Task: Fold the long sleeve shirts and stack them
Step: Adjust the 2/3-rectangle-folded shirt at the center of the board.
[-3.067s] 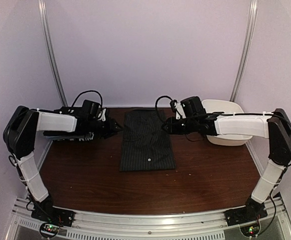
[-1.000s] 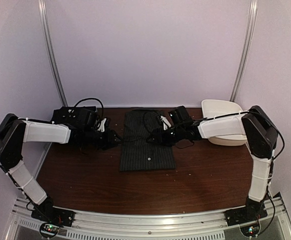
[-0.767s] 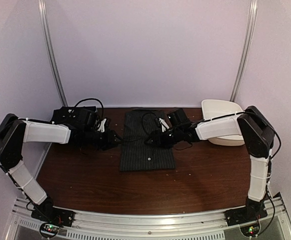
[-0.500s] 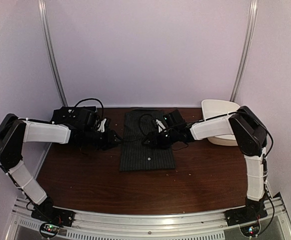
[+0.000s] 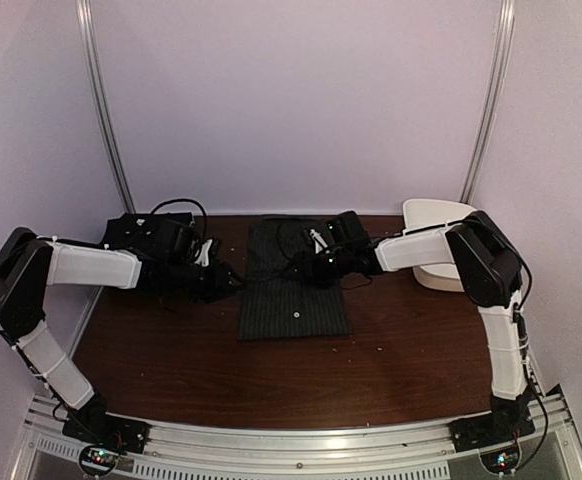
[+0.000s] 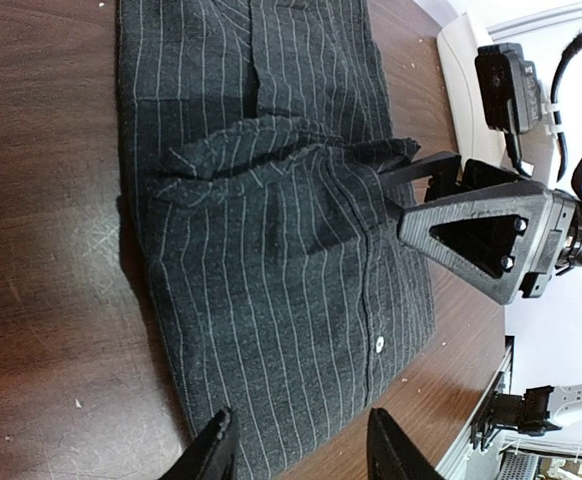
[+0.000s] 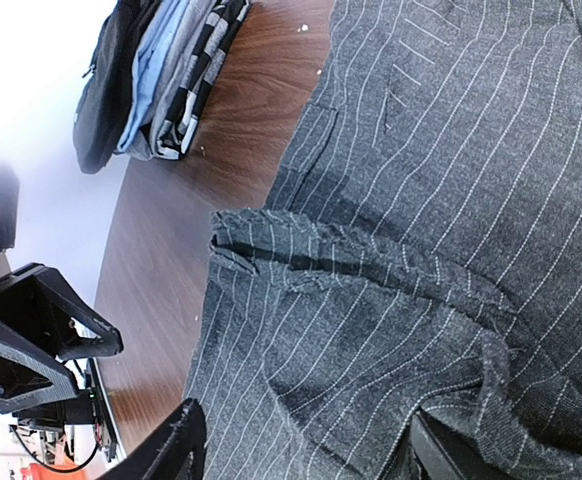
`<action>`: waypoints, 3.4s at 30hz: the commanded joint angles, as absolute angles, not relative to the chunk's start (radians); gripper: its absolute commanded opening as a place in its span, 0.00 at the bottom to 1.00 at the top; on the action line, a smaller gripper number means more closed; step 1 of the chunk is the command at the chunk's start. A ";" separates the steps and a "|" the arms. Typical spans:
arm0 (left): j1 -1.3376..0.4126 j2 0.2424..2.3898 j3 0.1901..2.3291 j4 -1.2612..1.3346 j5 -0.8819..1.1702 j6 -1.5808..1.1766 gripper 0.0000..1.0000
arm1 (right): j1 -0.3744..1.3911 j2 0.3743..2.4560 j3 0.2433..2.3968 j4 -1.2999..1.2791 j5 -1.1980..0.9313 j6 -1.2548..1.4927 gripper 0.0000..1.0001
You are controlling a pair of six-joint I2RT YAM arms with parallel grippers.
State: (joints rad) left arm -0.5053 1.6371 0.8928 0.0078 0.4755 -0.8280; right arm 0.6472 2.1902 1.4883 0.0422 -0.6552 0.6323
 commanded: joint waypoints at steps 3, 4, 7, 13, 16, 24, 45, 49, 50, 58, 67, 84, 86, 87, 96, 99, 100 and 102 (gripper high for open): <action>-0.509 1.628 0.891 0.052 0.492 -0.827 0.44 | 0.638 2.234 1.568 0.092 -0.736 0.618 0.67; -0.509 1.627 0.892 0.051 0.492 -0.827 0.44 | 0.638 2.235 1.575 0.101 -0.742 0.616 0.67; -0.509 1.627 0.890 0.050 0.493 -0.827 0.44 | 0.638 2.231 1.599 0.101 -0.752 0.592 0.67; -0.509 1.633 0.891 0.051 0.497 -0.827 0.44 | 0.640 2.219 1.633 0.101 -0.801 0.577 0.68; -0.509 1.635 0.895 0.051 0.497 -0.827 0.44 | 0.638 2.189 1.618 0.084 -0.769 0.551 0.68; -0.509 1.649 0.899 0.051 0.507 -0.825 0.44 | 0.577 2.160 1.557 -0.026 -0.597 0.514 0.68; -0.509 1.631 0.894 0.044 0.506 -0.828 0.44 | 0.626 1.992 1.476 -0.192 -0.215 0.410 0.48; -0.509 1.642 0.907 0.047 0.510 -0.828 0.44 | 0.660 2.026 1.479 -0.206 -0.207 0.418 0.38; -0.509 1.645 0.910 0.048 0.514 -0.828 0.44 | 0.668 2.040 1.487 -0.209 -0.207 0.419 0.36; -0.509 1.644 0.900 0.039 0.518 -0.827 0.44 | 0.686 2.193 1.649 -0.282 -0.149 0.400 0.21; -0.509 1.633 0.890 0.026 0.510 -0.824 0.44 | 0.684 2.309 1.771 -0.376 -0.085 0.373 0.29; -0.509 1.610 0.875 0.021 0.502 -0.822 0.44 | 0.709 2.125 1.718 -0.381 -0.070 0.380 0.32; -0.509 1.611 0.872 0.020 0.502 -0.822 0.44 | 0.719 2.154 1.729 -0.380 -0.077 0.378 0.31; -0.509 1.610 0.871 0.019 0.502 -0.822 0.44 | 0.722 2.170 1.736 -0.382 -0.081 0.377 0.31; -0.509 1.579 0.842 0.005 0.489 -0.821 0.44 | 0.719 2.313 1.816 -0.420 -0.045 0.360 0.28; -0.509 1.569 0.825 0.005 0.489 -0.824 0.44 | 0.716 2.334 1.828 -0.427 -0.039 0.361 0.28; -0.509 1.565 0.820 0.005 0.490 -0.824 0.44 | 0.715 2.336 1.831 -0.430 -0.037 0.361 0.28; -0.509 1.558 0.808 0.005 0.490 -0.823 0.44 | 0.716 2.329 1.835 -0.435 -0.039 0.360 0.28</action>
